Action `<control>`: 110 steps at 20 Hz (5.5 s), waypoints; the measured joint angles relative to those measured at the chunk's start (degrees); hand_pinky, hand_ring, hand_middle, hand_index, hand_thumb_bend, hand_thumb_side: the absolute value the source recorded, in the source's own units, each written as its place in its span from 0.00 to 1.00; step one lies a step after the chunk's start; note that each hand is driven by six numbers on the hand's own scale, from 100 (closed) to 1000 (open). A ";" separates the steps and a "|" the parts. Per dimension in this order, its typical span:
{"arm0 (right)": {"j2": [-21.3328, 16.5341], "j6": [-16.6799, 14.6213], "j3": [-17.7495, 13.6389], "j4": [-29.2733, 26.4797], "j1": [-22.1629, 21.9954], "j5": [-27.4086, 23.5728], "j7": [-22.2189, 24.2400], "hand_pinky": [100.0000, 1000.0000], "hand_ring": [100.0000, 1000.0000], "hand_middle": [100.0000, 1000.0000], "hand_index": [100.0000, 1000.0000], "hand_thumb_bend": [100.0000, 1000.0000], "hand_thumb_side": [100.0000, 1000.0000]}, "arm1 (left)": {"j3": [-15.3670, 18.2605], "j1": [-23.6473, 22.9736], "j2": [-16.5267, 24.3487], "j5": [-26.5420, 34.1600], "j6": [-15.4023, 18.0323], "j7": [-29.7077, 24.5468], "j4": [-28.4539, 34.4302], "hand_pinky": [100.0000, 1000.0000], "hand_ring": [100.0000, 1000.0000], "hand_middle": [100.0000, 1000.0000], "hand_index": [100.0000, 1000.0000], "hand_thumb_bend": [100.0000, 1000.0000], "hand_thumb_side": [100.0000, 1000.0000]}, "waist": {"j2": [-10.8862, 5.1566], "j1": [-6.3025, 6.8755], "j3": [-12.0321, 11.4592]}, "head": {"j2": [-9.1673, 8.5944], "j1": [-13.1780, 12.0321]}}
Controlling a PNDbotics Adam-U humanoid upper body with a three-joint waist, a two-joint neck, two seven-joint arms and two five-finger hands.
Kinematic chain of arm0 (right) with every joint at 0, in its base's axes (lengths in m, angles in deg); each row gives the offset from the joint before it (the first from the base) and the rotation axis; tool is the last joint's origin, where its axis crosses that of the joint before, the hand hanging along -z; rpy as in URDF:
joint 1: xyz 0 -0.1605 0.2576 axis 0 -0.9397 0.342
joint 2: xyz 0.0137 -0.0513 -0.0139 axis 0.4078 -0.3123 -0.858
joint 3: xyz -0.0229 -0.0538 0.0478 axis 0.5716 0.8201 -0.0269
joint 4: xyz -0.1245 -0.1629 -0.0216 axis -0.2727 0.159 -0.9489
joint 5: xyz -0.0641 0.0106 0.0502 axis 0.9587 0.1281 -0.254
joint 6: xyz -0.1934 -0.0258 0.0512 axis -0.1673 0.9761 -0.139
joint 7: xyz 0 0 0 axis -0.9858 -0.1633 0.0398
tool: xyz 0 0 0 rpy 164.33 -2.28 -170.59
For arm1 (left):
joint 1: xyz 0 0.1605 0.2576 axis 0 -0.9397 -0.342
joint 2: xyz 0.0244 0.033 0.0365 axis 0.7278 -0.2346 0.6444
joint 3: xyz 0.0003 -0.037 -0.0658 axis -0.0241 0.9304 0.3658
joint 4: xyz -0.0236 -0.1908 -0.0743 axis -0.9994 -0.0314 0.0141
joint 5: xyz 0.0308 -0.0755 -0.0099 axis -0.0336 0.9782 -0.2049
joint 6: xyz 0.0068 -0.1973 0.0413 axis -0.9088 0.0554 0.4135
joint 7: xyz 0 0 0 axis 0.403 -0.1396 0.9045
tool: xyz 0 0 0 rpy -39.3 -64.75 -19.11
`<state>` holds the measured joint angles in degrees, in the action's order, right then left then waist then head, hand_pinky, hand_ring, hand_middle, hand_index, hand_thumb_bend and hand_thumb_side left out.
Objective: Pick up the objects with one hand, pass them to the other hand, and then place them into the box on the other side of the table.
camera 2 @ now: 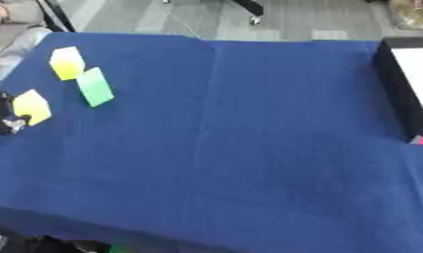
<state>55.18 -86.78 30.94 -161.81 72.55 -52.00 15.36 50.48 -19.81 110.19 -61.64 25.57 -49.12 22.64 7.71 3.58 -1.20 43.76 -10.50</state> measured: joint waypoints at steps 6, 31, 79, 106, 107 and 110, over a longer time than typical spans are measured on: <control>0.00 0.00 0.00 0.00 0.00 0.00 0.01 0.84 0.80 0.76 1.00 0.00 0.46 | 0.46 -0.43 0.00 0.88 0.10 -0.37 1.91 0.69 0.52 0.41 0.60 0.10 0.35 | 0.00 0.00 0.00 | 0.00 0.01; -7.54 -12.56 15.32 -0.28 15.09 1.58 14.03 0.79 0.78 0.77 0.92 0.00 0.00 | -0.31 -3.87 -10.56 26.56 -1.33 -16.26 40.53 0.67 0.49 0.38 0.58 0.00 0.53 | -0.05 -1.04 -2.05 | 0.04 1.98; -5.45 -33.18 33.62 1.55 34.77 15.45 24.24 0.82 0.83 0.88 0.89 0.30 0.11 | -23.30 15.24 -10.88 30.32 2.50 -34.14 41.80 0.67 0.51 0.39 0.59 0.00 0.49 | 0.20 -1.07 -2.69 | 0.05 3.46; -5.02 -32.68 34.57 1.17 34.76 16.50 23.00 0.78 0.76 0.81 0.86 0.30 0.08 | -25.93 18.35 -13.09 30.65 0.54 -35.70 42.25 0.67 0.50 0.39 0.58 0.00 0.49 | 0.22 -0.90 -2.67 | 0.05 3.48; -5.02 -32.69 34.59 1.15 34.76 16.66 22.98 0.78 0.76 0.81 0.86 0.30 0.09 | -25.94 18.37 -13.09 30.65 0.49 -35.68 42.26 0.67 0.50 0.39 0.58 0.00 0.49 | 0.22 -0.90 -2.67 | 0.05 3.48; -5.03 -32.73 34.62 1.15 34.76 17.18 22.99 0.76 0.74 0.80 0.86 0.30 0.10 | -25.96 18.43 -13.09 30.67 0.32 -35.54 42.27 0.67 0.50 0.39 0.58 0.00 0.49 | 0.22 -0.88 -2.66 | 0.05 3.48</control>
<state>50.15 -119.51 65.56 -160.66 107.31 -34.81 38.35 24.52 -1.39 97.09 -30.96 25.89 -84.66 64.91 7.93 2.70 -3.87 43.82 -7.02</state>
